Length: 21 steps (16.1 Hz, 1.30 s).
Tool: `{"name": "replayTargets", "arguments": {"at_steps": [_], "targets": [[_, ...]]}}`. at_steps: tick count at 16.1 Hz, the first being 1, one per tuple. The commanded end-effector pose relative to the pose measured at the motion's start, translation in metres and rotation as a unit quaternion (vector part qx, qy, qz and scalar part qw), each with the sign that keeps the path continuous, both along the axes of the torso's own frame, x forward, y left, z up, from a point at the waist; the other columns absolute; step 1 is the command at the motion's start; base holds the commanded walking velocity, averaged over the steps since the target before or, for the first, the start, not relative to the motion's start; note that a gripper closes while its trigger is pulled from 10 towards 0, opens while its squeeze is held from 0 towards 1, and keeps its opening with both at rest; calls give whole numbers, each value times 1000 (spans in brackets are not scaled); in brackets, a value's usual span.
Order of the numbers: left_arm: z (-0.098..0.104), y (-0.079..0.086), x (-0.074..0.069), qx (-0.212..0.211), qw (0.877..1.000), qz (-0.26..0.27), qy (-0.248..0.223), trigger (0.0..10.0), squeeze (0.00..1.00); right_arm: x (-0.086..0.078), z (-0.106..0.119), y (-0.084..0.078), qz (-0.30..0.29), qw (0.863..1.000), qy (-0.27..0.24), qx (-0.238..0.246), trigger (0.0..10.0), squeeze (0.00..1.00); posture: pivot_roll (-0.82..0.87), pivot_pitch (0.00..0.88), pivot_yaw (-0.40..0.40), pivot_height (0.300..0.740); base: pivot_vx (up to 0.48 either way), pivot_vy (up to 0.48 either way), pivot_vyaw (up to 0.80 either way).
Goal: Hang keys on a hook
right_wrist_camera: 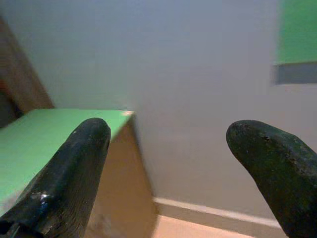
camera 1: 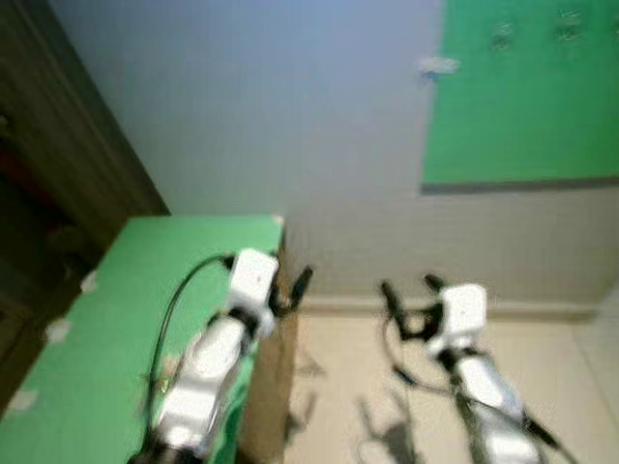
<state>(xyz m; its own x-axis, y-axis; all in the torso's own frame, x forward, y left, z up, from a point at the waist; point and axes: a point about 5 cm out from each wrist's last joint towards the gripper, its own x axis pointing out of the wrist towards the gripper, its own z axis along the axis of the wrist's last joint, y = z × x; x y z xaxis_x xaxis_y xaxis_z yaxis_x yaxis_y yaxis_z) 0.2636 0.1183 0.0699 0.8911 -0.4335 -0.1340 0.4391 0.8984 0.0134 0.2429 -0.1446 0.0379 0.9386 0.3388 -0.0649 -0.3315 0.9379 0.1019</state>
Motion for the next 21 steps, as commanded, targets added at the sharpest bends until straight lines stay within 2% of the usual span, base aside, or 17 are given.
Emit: {"name": "replayTargets", "arguments": {"at_steps": [1, 3, 5, 7, 8, 11, 13, 14, 18, 21], "targets": [[3, 0, -2, -10, 1000, -6, -6, 10000, 0, -2, 0, 0, 15, 1000, 5, 0, 10000, 0, -221, 14, 137, 736, 480, 0, 0], [3, 4, -3, -17, 1000, -4, -5, 10000, 0, -1, 1, -1, 17, 1000, 5, -2, 10000, 0, -217, 18, 136, 736, 240, 0, 0], [7, 4, 4, -7, 1000, 11, -11, 10000, 0, 1, 0, -3, 8, 1000, 11, -5, 10000, 0, -215, 21, 134, 736, 0, 0, 0], [10, 2, 5, -18, 1000, 9, -10, 10000, 0, 4, 0, -4, 15, 1000, 19, -10, 10000, 0, -213, 21, 131, 736, 0, 0, 0], [10, 1, 4, -33, 999, 10, -6, 10000, 0, 8, 3, -8, 27, 999, 18, -22, 10000, 0, -212, 18, 128, 736, 0, 0, 0], [9, -4, 2, -29, 1000, 4, -8, 10000, 0, 19, 8, -22, 28, 999, 17, -38, 10000, 0, -201, 13, 120, 736, 0, 0, 717], [6, -7, 1, 11, 1000, 2, -14, 10000, 0, 22, 5, -27, 12, 999, 30, -33, 10000, 0, -195, 11, 118, 736, 0, 0, 344], [6, -11, 1, -1, 1000, -5, -12, 10000, 0, 21, 3, -22, 17, 999, 33, -39, 10000, 0, -194, 11, 119, 736, 0, 0, 0], [8, -19, 4, 2, 1000, -8, -16, 10000, 0, 13, -3, -10, 31, 998, 41, -28, 10000, 0, -203, 10, 129, 736, 141, -404, 0], [9, -16, 5, -6, 1000, 12, -15, 10000, 0, 9, -4, -8, 50, 997, 41, -32, 10000, 0, -204, 8, 132, 736, 194, -252, 235]]}}
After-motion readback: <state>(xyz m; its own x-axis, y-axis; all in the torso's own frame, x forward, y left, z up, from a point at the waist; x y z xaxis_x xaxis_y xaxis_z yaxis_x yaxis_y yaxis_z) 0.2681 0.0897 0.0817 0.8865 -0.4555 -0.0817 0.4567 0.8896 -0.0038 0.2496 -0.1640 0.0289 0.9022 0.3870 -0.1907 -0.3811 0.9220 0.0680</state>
